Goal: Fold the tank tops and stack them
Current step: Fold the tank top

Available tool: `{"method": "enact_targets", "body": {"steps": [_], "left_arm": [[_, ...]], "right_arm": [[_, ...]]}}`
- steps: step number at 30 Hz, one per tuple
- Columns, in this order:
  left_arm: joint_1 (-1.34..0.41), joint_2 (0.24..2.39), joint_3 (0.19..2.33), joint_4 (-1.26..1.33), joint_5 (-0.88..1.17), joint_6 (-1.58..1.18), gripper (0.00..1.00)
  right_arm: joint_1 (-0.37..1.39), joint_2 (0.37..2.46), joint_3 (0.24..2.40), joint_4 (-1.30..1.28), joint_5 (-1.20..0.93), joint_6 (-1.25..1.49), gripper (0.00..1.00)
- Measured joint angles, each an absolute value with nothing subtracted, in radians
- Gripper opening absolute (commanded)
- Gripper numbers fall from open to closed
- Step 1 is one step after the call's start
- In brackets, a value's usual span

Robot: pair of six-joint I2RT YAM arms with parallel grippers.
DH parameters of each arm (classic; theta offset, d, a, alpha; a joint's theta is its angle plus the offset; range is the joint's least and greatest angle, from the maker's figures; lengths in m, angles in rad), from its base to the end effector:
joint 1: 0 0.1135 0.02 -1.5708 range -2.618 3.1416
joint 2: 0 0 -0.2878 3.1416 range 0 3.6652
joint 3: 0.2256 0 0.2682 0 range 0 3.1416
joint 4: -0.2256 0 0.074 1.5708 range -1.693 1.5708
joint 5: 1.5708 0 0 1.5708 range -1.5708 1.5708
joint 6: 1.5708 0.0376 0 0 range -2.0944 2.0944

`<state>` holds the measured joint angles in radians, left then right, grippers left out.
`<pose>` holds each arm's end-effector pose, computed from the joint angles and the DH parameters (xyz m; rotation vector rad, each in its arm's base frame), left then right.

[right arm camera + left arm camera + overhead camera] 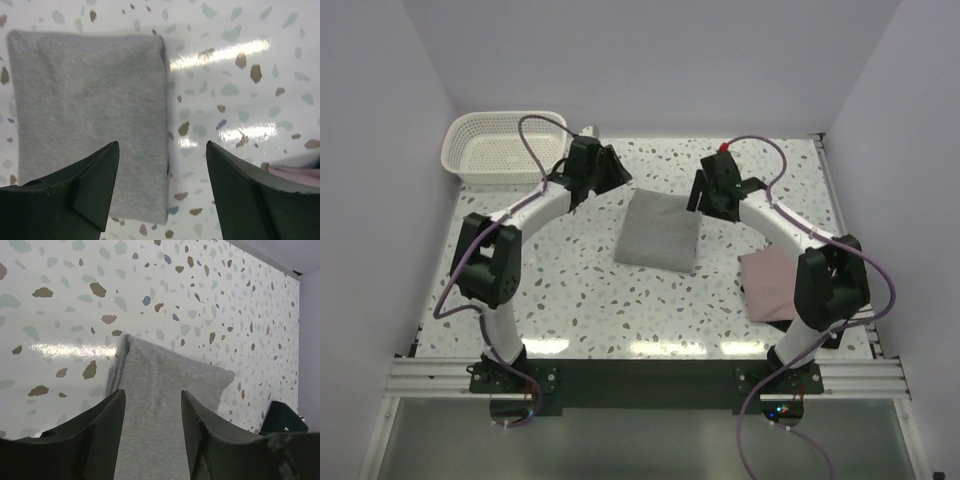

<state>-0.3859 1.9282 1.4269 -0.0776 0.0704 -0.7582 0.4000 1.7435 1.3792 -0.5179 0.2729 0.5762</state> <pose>0.4364 -0.1801 0.2491 -0.3728 2.2104 -0.7228 0.3771 0.1484 0.2748 0.3302 2.3896 0.1130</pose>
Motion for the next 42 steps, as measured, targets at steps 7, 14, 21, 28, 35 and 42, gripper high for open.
{"method": "enact_targets", "body": {"steps": [7, 14, 21, 28, 35, 42], "left_arm": [[-0.467, 1.703, 1.214, -0.115, 0.022, -0.748, 0.50], [-0.603, 1.740, 1.199, -0.145, -0.001, -0.674, 0.37], [-0.651, 1.826, 1.171, -0.169, -0.046, -0.643, 0.27], [-0.727, 1.861, 1.123, -0.183, -0.114, -0.658, 0.23], [-0.846, 1.832, 1.049, -0.105, -0.172, -0.798, 0.26], [-0.984, 1.821, 1.034, -0.065, -0.135, -0.914, 0.43]], "right_arm": [[0.501, 1.657, 1.206, -0.517, 0.270, 0.612, 0.60], [0.526, 1.741, 1.216, -0.515, 0.273, 0.648, 0.59], [0.512, 1.864, 1.278, -0.515, 0.319, 0.648, 0.59], [0.490, 2.028, 1.441, -0.524, 0.356, 0.623, 0.59], [0.484, 2.138, 1.597, -0.514, 0.311, 0.564, 0.60], [0.483, 2.187, 1.721, -0.508, 0.216, 0.488, 0.80]]}}
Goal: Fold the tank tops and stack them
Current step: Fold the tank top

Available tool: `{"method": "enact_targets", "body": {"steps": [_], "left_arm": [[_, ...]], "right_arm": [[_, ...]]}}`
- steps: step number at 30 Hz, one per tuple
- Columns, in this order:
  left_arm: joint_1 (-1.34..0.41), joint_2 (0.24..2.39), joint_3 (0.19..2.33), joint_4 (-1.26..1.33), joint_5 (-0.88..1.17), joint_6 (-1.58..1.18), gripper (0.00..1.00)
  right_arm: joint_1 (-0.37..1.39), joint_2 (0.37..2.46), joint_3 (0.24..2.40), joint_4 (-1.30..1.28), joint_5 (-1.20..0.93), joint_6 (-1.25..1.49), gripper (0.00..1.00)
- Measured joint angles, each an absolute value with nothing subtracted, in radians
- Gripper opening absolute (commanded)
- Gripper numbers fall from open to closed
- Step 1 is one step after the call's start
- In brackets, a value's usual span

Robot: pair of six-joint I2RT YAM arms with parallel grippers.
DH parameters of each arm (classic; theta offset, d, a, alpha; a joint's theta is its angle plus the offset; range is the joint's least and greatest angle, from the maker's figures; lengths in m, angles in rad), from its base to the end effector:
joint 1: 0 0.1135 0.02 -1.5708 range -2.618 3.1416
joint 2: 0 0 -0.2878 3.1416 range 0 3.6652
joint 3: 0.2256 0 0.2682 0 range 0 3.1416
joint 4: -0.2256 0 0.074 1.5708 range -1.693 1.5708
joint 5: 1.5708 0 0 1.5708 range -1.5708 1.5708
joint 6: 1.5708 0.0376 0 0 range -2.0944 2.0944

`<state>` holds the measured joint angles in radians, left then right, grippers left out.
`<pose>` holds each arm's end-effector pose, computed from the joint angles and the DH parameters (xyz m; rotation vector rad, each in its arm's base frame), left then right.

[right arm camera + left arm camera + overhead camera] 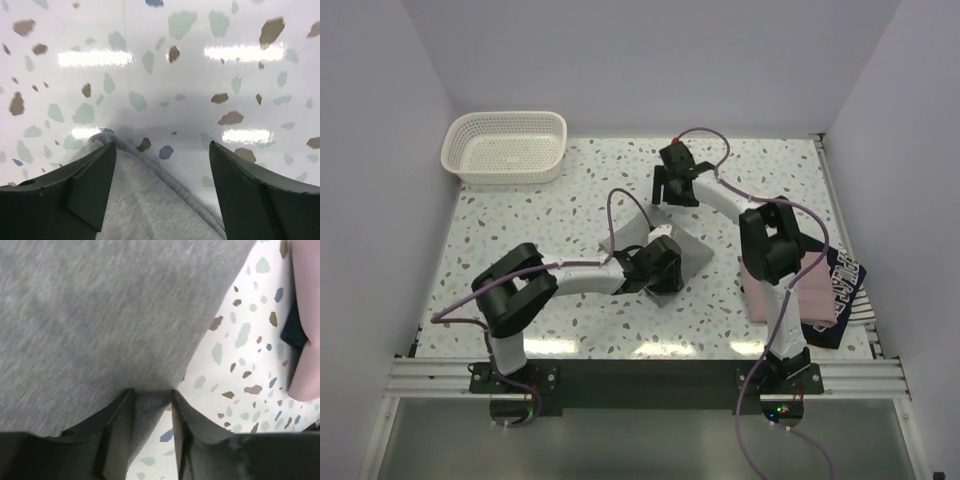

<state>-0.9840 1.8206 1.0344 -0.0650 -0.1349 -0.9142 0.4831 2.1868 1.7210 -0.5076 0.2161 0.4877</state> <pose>0.2211 -0.3233 0.1661 0.0241 2.5356 -0.6754 0.4546 0.2293 0.1930 0.0897 2.5134 0.1199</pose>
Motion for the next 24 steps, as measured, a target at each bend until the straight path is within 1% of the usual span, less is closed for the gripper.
{"method": "enact_targets", "body": {"steps": [3, 6, 10, 14, 18, 21, 24], "left_arm": [[-0.991, 1.819, 1.079, -0.100, -0.126, -0.920, 0.47], [-0.981, 1.801, 1.132, -0.118, -0.126, -0.912, 0.49], [-0.965, 1.703, 1.154, -0.169, -0.127, -0.892, 0.50], [-0.936, 1.549, 1.154, -0.268, -0.126, -0.852, 0.51], [-0.880, 1.361, 1.113, -0.332, -0.104, -0.801, 0.52], [-0.844, 1.235, 1.055, -0.366, -0.086, -0.770, 0.52], [-0.838, 1.145, 0.995, -0.400, -0.072, -0.742, 0.52]], "right_arm": [[0.466, 2.177, 1.766, -0.507, 0.211, 0.475, 0.84], [0.427, 2.128, 1.761, -0.523, 0.206, 0.480, 0.85], [0.367, 1.941, 1.656, -0.555, 0.215, 0.528, 0.82], [0.361, 1.628, 1.341, -0.513, 0.206, 0.635, 0.81], [0.430, 1.382, 1.024, -0.488, 0.197, 0.781, 0.81], [0.521, 1.287, 0.843, -0.478, 0.214, 0.904, 0.82], [0.596, 1.267, 0.757, -0.463, 0.236, 1.012, 0.82]]}}
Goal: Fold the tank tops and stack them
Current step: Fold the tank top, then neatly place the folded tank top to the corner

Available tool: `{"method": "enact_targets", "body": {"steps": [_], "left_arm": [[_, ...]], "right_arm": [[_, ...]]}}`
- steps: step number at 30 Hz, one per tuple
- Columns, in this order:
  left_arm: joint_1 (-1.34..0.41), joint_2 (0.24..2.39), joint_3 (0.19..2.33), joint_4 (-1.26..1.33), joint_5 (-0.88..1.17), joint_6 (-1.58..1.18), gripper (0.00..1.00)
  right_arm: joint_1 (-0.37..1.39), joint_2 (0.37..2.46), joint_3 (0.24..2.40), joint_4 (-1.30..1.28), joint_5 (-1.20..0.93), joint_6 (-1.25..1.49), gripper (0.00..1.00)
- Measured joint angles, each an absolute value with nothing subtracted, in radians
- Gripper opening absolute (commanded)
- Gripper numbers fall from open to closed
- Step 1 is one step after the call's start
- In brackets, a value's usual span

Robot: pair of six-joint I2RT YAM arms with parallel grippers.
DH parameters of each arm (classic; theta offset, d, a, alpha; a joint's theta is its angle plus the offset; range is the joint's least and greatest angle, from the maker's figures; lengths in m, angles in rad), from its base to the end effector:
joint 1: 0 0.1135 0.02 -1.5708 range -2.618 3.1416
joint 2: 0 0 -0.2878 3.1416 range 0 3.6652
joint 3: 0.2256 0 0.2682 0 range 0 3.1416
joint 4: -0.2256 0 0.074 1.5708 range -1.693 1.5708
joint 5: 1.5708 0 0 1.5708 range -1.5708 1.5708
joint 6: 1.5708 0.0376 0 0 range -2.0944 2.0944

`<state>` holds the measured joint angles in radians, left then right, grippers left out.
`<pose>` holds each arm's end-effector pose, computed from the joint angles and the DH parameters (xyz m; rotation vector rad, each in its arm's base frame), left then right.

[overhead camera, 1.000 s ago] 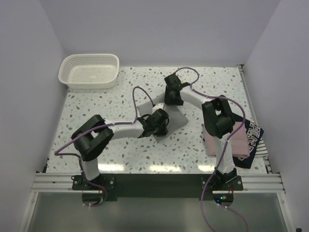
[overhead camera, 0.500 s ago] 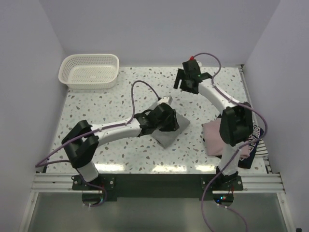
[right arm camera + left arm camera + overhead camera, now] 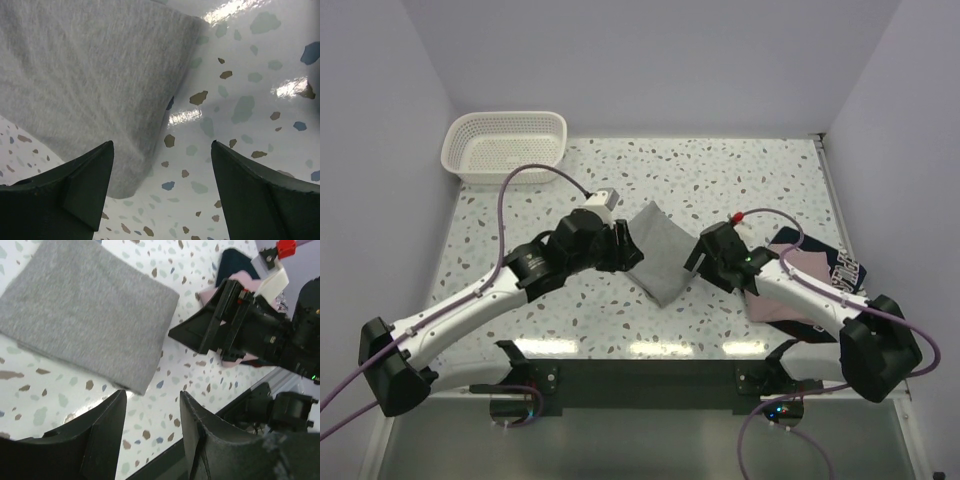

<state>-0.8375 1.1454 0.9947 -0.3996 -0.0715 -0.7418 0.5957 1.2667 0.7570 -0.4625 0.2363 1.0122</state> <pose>0.1785 -0.1941 0.3374 0.0624 2.2415 -0.8346 0.2148 0.1350 0.2216 0.6159 2.4646 0.3550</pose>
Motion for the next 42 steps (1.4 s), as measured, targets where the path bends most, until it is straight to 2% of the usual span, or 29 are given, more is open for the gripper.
{"method": "enact_targets", "body": {"steps": [4, 10, 17, 18, 20, 23, 24, 25, 32, 42], "left_arm": [[-0.830, 1.088, 0.919, -0.441, -0.046, -0.714, 0.52], [-0.811, 1.025, 0.842, -0.477, -0.029, -0.704, 0.52], [-0.805, 0.999, 0.828, -0.480, -0.022, -0.682, 0.52], [-0.804, 0.997, 0.823, -0.480, -0.022, -0.678, 0.52], [-0.802, 0.996, 0.813, -0.481, -0.022, -0.669, 0.52], [-0.799, 0.995, 0.799, -0.484, -0.023, -0.659, 0.52], [-0.798, 0.993, 0.795, -0.485, -0.023, -0.655, 0.52], [-0.797, 0.991, 0.789, -0.484, -0.023, -0.649, 0.52], [-0.789, 0.963, 0.752, -0.488, -0.034, -0.609, 0.52], [-0.786, 0.962, 0.719, -0.479, -0.027, -0.561, 0.52]], "right_arm": [[0.635, 1.269, 0.696, -0.395, 0.274, 1.148, 0.80], [0.648, 1.348, 0.639, -0.268, 0.298, 1.268, 0.73], [0.654, 1.428, 0.634, -0.141, 0.313, 1.321, 0.58], [0.654, 1.435, 0.634, -0.132, 0.320, 1.324, 0.48], [0.655, 1.453, 0.636, -0.124, 0.325, 1.325, 0.43], [0.656, 1.487, 0.664, -0.137, 0.333, 1.314, 0.26], [0.656, 1.501, 0.681, -0.151, 0.335, 1.301, 0.10], [0.656, 1.518, 0.702, -0.170, 0.339, 1.284, 0.02], [0.656, 1.592, 0.953, -0.501, 0.381, 1.079, 0.00], [0.631, 1.536, 1.207, -0.987, 0.519, 0.845, 0.00]]}}
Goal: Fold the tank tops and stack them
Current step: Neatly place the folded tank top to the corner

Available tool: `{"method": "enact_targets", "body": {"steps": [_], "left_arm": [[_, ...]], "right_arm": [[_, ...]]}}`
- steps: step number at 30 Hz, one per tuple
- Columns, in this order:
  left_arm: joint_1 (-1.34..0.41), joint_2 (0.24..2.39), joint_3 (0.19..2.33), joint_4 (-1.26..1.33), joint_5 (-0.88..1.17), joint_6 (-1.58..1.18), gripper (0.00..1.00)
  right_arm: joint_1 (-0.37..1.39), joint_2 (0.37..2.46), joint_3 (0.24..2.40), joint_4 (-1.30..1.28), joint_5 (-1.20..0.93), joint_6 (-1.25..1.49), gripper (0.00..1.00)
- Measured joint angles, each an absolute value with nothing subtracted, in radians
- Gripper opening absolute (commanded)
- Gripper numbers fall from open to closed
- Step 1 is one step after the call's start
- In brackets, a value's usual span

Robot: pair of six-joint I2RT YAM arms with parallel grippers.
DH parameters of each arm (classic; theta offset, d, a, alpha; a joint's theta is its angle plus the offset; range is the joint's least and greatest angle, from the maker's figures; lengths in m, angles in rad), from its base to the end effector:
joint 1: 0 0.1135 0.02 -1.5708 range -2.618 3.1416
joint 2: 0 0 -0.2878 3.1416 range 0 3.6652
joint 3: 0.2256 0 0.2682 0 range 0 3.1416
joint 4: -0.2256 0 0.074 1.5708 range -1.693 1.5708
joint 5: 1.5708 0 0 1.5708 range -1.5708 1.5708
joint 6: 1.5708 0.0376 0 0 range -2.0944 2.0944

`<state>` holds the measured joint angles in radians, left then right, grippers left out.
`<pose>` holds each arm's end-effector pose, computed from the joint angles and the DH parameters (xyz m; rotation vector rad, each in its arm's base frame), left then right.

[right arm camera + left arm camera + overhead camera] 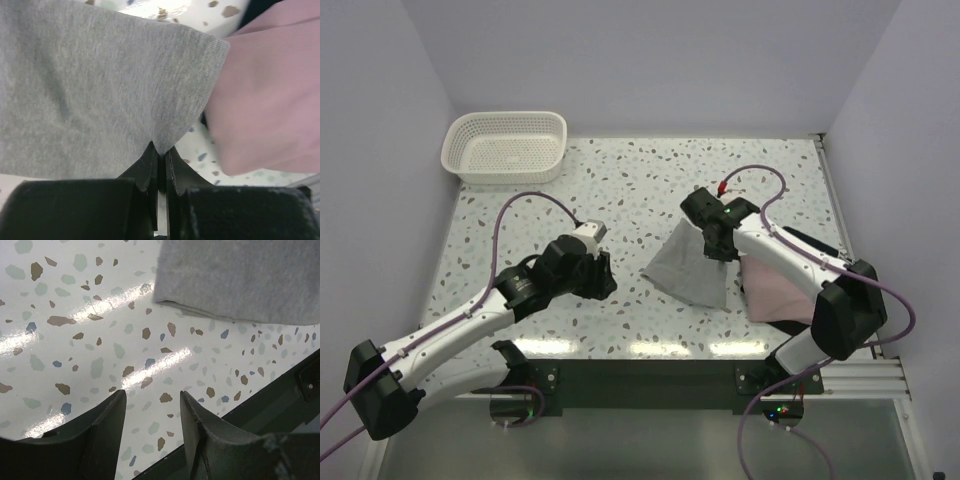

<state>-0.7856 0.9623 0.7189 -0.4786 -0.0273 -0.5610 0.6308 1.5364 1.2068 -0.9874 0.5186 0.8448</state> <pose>0.1473 -0.1459 0.2711 0.2525 2.3703 -0.6462 0.2562 0.1640 0.2700 0.3645 2.5707 -0.2867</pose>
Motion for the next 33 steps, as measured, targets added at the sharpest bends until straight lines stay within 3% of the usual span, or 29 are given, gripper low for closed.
{"method": "enact_targets", "body": {"steps": [15, 33], "left_arm": [[-0.785, 0.981, 0.705, -0.470, 0.021, -0.529, 0.52], [-0.786, 1.005, 0.704, -0.464, 0.053, -0.527, 0.52]], "right_arm": [[0.435, 1.375, 1.266, -1.238, 0.591, 0.673, 0.00], [0.263, 1.319, 1.359, -1.305, 0.593, 0.540, 0.00]]}}
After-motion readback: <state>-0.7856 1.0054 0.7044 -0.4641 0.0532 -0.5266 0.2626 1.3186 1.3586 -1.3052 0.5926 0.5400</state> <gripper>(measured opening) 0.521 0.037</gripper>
